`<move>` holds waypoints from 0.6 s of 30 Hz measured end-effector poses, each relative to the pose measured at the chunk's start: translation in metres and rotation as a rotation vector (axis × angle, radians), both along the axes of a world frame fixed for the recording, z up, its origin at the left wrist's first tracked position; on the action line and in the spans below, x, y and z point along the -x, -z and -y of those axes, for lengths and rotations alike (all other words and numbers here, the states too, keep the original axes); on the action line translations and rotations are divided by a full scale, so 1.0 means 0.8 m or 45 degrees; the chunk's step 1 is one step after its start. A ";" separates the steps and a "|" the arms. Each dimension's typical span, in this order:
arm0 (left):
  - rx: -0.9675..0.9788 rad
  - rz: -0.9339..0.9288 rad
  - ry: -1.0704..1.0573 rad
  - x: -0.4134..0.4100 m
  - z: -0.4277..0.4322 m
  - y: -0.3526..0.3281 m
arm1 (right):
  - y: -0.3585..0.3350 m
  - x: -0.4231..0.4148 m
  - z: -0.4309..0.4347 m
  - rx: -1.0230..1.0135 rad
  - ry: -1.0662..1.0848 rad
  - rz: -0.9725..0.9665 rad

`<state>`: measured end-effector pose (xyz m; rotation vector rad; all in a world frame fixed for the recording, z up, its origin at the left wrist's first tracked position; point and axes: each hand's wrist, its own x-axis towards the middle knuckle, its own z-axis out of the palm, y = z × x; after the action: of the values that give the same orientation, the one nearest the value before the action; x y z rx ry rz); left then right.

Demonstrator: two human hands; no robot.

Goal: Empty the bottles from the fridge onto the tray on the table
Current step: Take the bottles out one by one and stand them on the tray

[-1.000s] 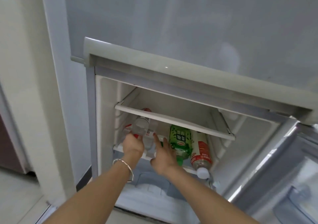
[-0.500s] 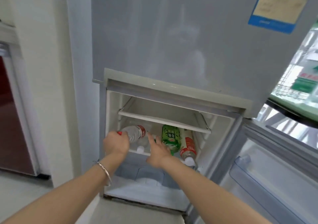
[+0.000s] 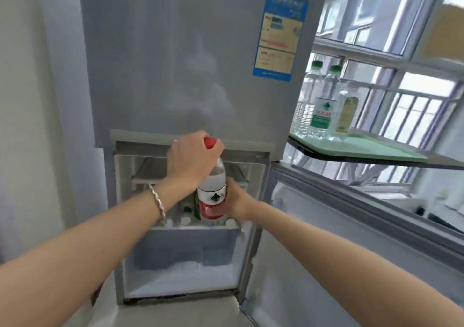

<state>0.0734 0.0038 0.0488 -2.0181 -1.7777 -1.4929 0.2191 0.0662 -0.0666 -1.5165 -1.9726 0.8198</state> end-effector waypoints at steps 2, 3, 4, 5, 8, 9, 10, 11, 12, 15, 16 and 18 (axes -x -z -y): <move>-0.165 -0.016 0.120 -0.033 0.010 -0.038 | -0.038 -0.038 0.020 -0.079 0.031 -0.113; -0.227 0.013 0.219 -0.049 0.012 -0.057 | -0.065 -0.050 0.038 -0.114 0.050 -0.174; -0.254 0.068 0.339 -0.066 0.015 -0.076 | -0.093 -0.062 0.059 -0.142 0.063 -0.238; -0.251 0.137 0.452 -0.082 0.017 -0.095 | -0.117 -0.075 0.075 -0.181 0.077 -0.301; -0.205 0.322 0.648 -0.135 0.010 -0.132 | -0.168 -0.132 0.094 -0.308 0.122 -0.492; -0.185 0.355 0.676 -0.157 0.006 -0.138 | -0.186 -0.153 0.101 -0.350 0.153 -0.521; -0.145 0.386 0.700 -0.179 0.002 -0.140 | -0.201 -0.173 0.107 -0.389 0.202 -0.523; -0.095 0.417 0.725 -0.202 -0.004 -0.140 | -0.217 -0.194 0.110 -0.442 0.247 -0.504; -0.043 0.451 0.760 -0.225 -0.009 -0.138 | -0.231 -0.214 0.114 -0.505 0.288 -0.459; 0.038 0.565 0.915 -0.296 -0.024 -0.132 | -0.257 -0.275 0.115 -0.618 0.368 -0.308; 0.042 0.549 0.958 -0.320 -0.027 -0.132 | -0.262 -0.298 0.113 -0.620 0.375 -0.288; 0.061 0.499 1.052 -0.375 -0.036 -0.130 | -0.271 -0.345 0.103 -0.610 0.397 -0.270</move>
<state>0.3736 0.0323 0.1529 -2.8312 -1.0667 -2.1760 0.4953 -0.0162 0.1498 -1.3370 -1.5778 0.3280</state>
